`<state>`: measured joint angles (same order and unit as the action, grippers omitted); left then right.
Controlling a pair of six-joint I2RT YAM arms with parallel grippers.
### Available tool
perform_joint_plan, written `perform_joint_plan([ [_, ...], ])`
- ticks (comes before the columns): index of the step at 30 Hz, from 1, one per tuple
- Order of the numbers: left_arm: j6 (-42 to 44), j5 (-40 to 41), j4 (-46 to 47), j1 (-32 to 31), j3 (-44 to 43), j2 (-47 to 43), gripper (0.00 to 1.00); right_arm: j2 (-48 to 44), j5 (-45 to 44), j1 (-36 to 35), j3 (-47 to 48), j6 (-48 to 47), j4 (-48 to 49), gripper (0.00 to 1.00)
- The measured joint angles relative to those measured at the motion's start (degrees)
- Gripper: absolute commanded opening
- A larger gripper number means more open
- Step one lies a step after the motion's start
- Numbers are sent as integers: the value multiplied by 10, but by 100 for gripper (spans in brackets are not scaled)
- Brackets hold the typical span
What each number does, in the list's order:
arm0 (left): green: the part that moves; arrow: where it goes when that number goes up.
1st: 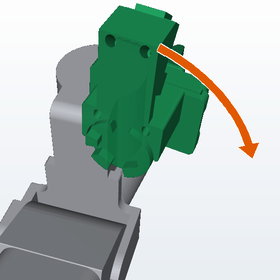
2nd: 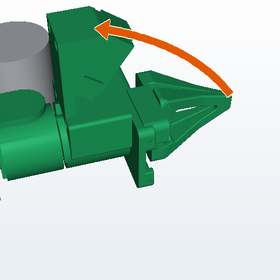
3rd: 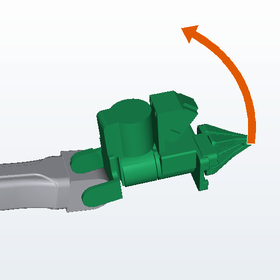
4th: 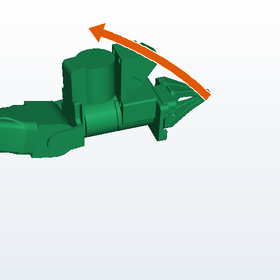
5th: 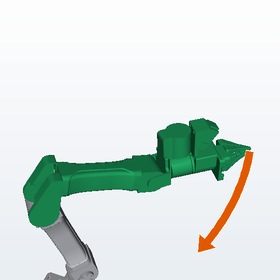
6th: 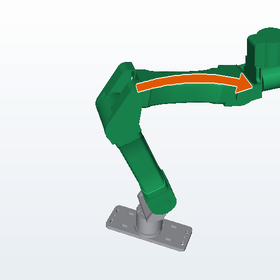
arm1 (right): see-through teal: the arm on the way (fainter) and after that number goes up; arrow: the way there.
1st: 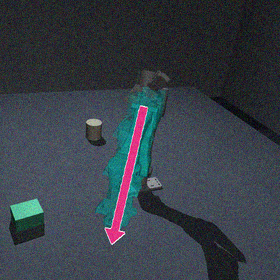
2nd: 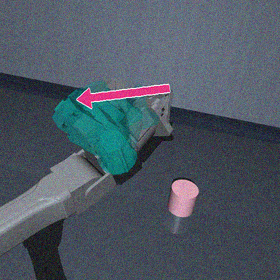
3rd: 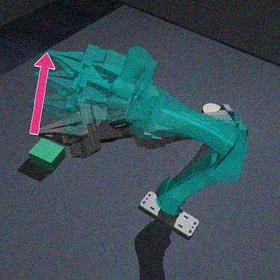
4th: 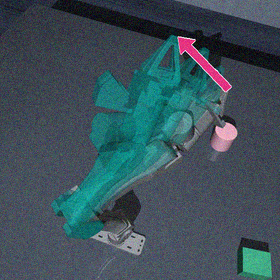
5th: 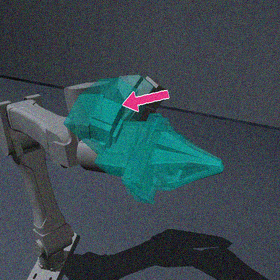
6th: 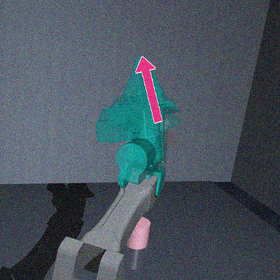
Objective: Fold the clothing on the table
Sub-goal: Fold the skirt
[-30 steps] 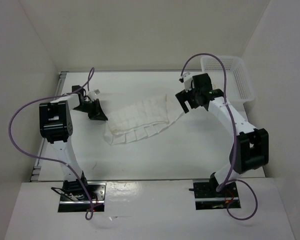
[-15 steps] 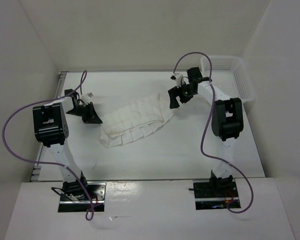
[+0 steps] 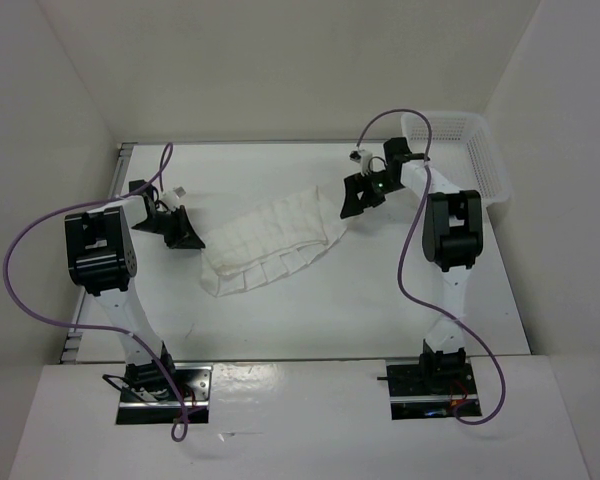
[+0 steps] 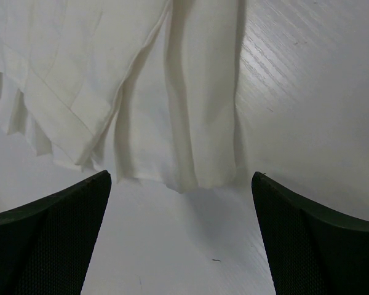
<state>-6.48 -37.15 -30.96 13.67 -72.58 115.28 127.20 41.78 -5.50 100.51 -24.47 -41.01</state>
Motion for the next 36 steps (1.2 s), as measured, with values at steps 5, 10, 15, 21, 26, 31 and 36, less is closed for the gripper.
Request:
perform_joint_plan([
  [5, 0, 0, 2, 0, 2, -1, 0, 12, 18, -8, -1, 6, 1, 99],
  [10, 0, 0, 3, 0, 2, -1, 0, 27, 39, -14, -1, 10, 4, 99],
  [15, 0, -1, 4, 0, 2, -1, 0, 33, 62, -16, 0, 12, 7, 99],
  [21, 0, -1, 4, 0, 2, -1, 0, 36, 78, -39, 0, 14, 7, 99],
  [26, 0, -1, 4, 0, 2, -1, 0, 42, 93, -66, 2, 22, 6, 91],
  [31, 0, -2, 5, 0, 2, -1, 0, 46, 94, -73, 4, 29, 5, 78],
  [36, 0, -2, 5, 0, 2, -1, 0, 53, 87, -75, 4, 39, 5, 53],
])
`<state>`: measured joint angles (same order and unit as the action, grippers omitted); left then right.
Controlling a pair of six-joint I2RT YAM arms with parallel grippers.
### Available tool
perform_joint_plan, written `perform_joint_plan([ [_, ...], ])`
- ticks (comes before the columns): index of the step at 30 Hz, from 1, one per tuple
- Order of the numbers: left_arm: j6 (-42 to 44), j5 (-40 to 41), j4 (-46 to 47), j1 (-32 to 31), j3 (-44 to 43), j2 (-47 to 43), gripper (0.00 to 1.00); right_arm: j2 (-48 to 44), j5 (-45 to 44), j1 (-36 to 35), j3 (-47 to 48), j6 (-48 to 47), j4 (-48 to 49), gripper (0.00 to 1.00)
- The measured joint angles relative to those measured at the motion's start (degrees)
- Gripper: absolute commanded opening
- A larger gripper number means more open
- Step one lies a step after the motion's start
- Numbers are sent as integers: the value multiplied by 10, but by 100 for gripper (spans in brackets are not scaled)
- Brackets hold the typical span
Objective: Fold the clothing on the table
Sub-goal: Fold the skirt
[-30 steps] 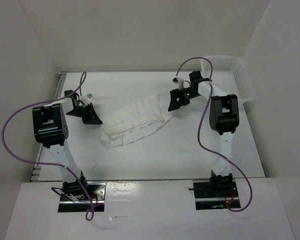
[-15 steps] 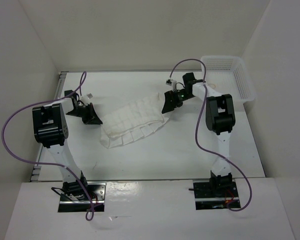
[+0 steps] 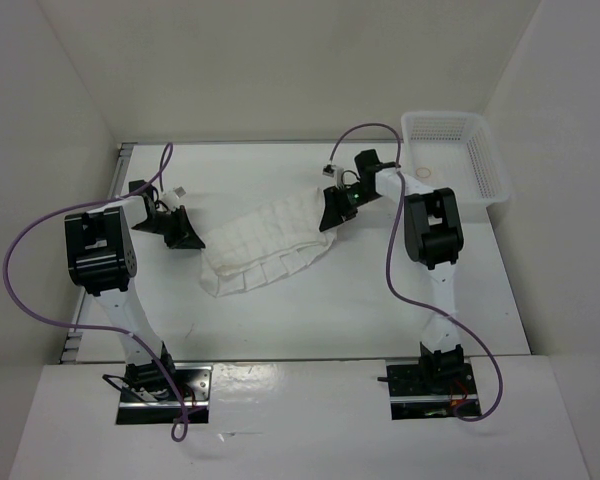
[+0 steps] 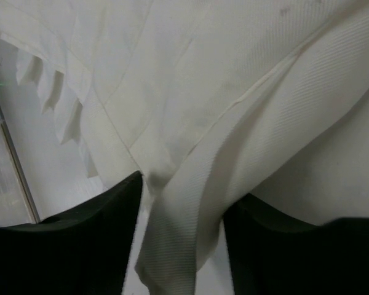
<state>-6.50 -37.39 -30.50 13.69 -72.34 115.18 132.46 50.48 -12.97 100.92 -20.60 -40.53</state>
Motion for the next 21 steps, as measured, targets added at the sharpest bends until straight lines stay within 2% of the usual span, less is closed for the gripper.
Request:
perform_joint_plan([
  [1, 0, 0, 0, 0, 0, 0, 0, 1, -2, 0, 0, 1, 0, 50],
  [12, 0, -2, 0, 0, 0, 0, 0, 5, -6, 0, 0, 15, -1, 48],
  [13, 0, -2, 0, 0, 0, 0, 0, 6, -7, 0, 0, 15, -1, 41],
  [15, 1, -2, 0, 0, 0, 0, 0, 8, -11, -2, 0, 15, -1, 35],
  [16, 1, -2, 0, 0, 0, 0, 0, 10, -10, -2, 0, 17, -1, 24],
  [18, 1, -2, 0, 0, 0, 0, 0, 12, -18, -6, 0, 18, -3, 12],
  [19, 1, -2, 0, 0, 0, 0, 0, 13, -23, -8, 1, 20, -4, 2],
  [21, 1, -2, 0, 0, 0, 0, 0, 15, -33, -15, 7, 23, -8, 0],
])
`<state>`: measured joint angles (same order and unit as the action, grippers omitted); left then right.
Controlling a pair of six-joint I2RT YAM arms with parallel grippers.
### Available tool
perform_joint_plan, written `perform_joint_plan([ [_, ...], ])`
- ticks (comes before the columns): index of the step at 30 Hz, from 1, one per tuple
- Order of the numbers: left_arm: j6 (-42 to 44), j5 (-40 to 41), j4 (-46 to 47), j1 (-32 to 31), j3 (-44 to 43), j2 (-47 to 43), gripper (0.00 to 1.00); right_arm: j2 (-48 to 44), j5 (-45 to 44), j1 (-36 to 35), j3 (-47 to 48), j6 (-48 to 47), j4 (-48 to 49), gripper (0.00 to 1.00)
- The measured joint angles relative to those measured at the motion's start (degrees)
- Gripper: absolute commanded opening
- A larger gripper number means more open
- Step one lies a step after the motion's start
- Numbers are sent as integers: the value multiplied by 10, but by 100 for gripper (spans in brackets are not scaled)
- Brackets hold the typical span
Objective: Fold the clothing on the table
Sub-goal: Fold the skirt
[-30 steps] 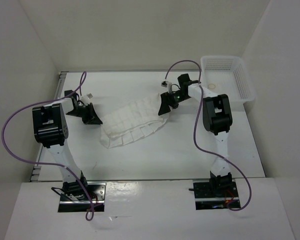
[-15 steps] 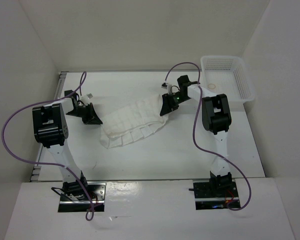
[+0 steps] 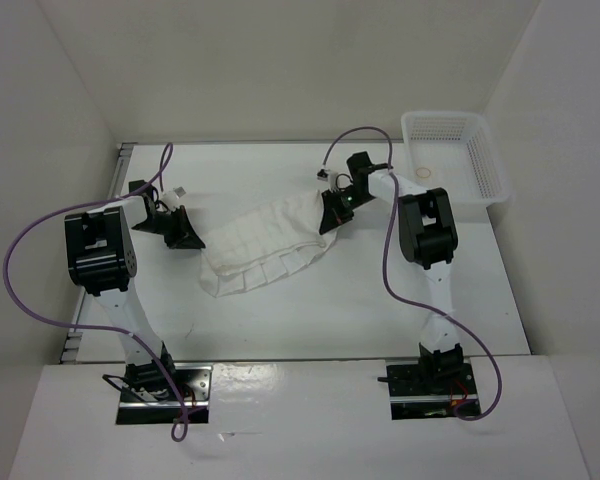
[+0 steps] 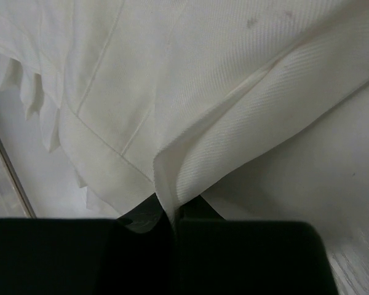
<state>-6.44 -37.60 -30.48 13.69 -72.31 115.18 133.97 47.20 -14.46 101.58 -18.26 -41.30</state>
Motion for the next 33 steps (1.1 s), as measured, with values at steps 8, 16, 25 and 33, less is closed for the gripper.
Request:
perform_joint_plan([
  [8, 0, 0, 0, 0, 0, 0, 0, -15, -135, -45, 45, 14, -15, 0],
  [16, 0, -2, 0, 0, 0, 0, 0, -119, -412, -157, 82, 12, -32, 0],
  [25, 0, -2, 0, 0, 0, 0, 0, -156, -600, -331, 126, -9, -59, 0],
  [33, 0, -3, 0, 0, 0, 0, 0, -68, -632, -434, 275, -7, -133, 0],
])
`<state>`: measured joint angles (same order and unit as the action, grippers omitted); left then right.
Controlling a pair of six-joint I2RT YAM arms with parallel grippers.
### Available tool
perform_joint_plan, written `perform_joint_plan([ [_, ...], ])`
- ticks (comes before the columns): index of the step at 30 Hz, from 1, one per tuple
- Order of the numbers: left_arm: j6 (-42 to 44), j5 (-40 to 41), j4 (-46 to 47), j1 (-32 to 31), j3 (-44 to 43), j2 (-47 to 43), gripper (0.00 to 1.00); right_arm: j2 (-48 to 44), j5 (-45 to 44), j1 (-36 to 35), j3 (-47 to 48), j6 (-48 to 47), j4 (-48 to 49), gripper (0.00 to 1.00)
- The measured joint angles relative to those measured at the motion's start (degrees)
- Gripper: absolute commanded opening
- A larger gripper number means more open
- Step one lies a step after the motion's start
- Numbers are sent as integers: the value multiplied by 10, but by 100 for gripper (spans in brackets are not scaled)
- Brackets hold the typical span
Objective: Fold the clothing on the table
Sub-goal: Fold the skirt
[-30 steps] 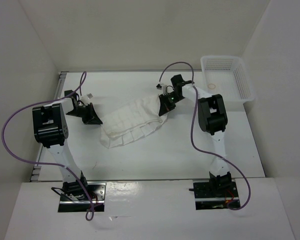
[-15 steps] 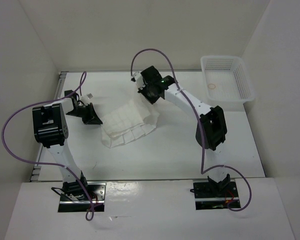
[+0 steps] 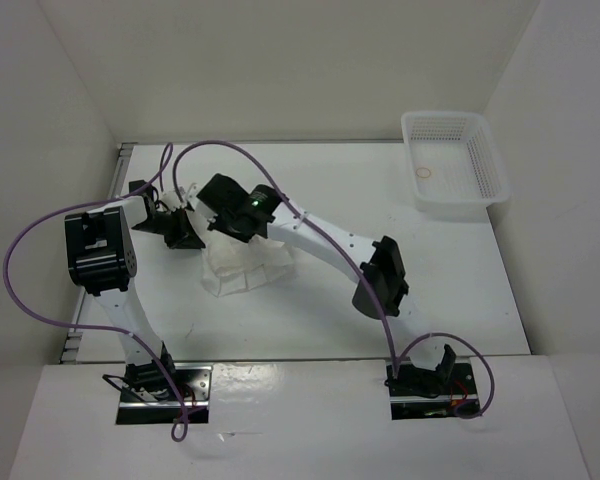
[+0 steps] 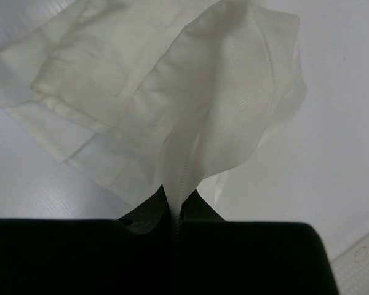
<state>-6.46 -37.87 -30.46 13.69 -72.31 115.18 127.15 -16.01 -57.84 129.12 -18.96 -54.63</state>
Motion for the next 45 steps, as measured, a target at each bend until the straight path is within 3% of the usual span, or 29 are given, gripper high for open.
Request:
perform_joint_plan([
  [7, 0, -2, 0, 0, 0, -1, 0, 141, 23, -30, 218, 9, -74, 0],
  [18, 0, -1, 0, 0, 5, -5, 0, 221, 78, -80, 280, 23, -127, 2],
  [19, 0, -1, 0, 0, 5, -5, 0, 226, 81, -84, 285, 25, -128, 8],
  [20, 0, -1, 0, 0, 5, -5, 0, 231, 84, -88, 292, 27, -131, 31],
  [24, 0, -1, 0, 0, 5, -5, 0, 247, 95, -101, 336, 38, -136, 72],
  [27, 0, -1, 0, 0, 5, -5, 0, 253, 102, -103, 371, 42, -136, 83],
  [34, 0, -2, 0, 0, 5, -5, 0, 246, 107, -101, 411, 44, -136, 88],
  [38, 4, -7, -2, 5, 5, -5, 13, 207, 107, -90, 368, 43, -136, 88],
  [42, 16, -14, -24, 29, 5, -12, 41, 132, 115, -50, 286, 42, -138, 89],
  [43, 21, -14, -30, 38, 5, -18, 53, 113, 120, -35, 269, 42, -136, 89],
  [45, 37, -14, -48, 57, 4, -40, 64, 71, 123, -2, 229, 42, -137, 89],
])
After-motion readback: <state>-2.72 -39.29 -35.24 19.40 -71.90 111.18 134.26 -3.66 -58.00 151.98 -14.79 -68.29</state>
